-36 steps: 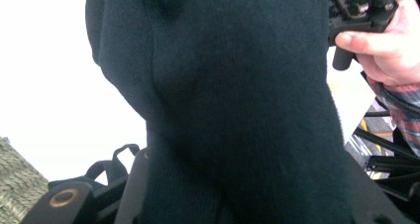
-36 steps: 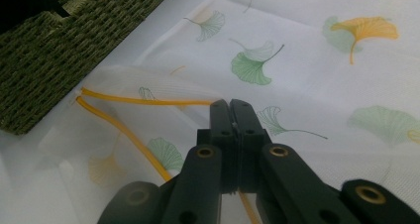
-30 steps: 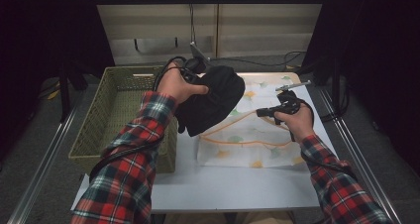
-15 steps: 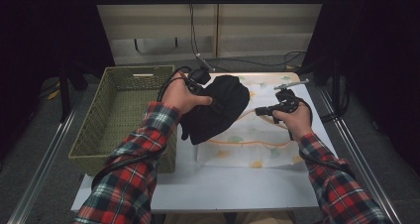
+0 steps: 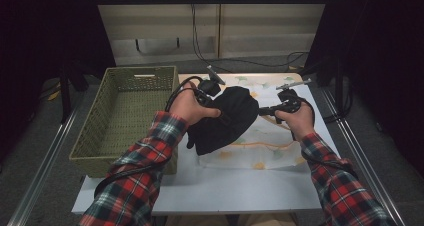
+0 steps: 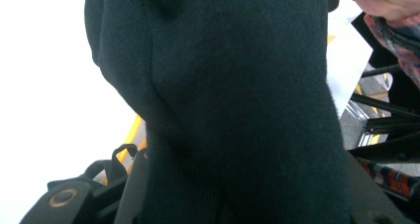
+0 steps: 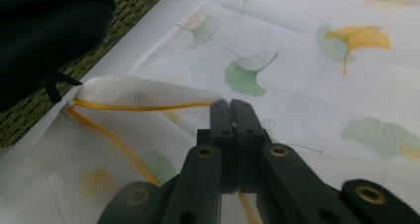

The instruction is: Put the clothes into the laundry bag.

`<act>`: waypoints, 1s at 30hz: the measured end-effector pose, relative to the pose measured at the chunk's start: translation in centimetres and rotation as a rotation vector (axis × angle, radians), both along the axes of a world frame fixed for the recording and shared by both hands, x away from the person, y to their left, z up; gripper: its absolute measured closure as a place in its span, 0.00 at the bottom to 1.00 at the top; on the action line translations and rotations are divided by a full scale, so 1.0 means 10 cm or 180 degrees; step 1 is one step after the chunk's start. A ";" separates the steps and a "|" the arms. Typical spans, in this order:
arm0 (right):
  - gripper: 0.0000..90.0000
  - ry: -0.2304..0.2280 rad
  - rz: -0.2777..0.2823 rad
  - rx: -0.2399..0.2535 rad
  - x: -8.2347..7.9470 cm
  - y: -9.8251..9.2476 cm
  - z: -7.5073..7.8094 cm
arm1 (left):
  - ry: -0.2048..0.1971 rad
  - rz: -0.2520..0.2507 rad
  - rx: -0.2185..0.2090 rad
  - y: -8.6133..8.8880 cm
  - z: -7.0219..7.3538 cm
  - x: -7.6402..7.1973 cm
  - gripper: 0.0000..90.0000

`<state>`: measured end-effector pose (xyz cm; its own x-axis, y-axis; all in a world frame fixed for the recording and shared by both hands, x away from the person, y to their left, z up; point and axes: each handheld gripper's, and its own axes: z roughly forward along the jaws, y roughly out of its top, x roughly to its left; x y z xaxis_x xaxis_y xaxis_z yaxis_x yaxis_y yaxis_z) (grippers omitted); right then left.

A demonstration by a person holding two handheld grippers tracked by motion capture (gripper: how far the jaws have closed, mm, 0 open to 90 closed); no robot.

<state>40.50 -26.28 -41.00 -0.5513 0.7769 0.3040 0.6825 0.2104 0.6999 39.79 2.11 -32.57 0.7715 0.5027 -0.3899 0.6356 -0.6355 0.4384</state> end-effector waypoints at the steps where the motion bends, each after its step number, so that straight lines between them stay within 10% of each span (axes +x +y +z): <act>1: 1.00 0.0000 0.0000 0.0000 0.00 0.00 0.00 | 0.0000 0.0000 0.0000 0.00 0.00 0.00 0.66; 30: 1.00 -0.0054 -0.0047 -0.0007 0.03 0.04 0.07 | 0.0092 -0.0215 0.0015 -0.21 -0.29 -0.18 0.66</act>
<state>40.79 -25.90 -40.34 -0.5449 0.7857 0.2929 0.6735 0.2020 0.7111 37.95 -0.02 -35.48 0.7923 0.4516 -0.4103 0.6035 -0.6794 0.4175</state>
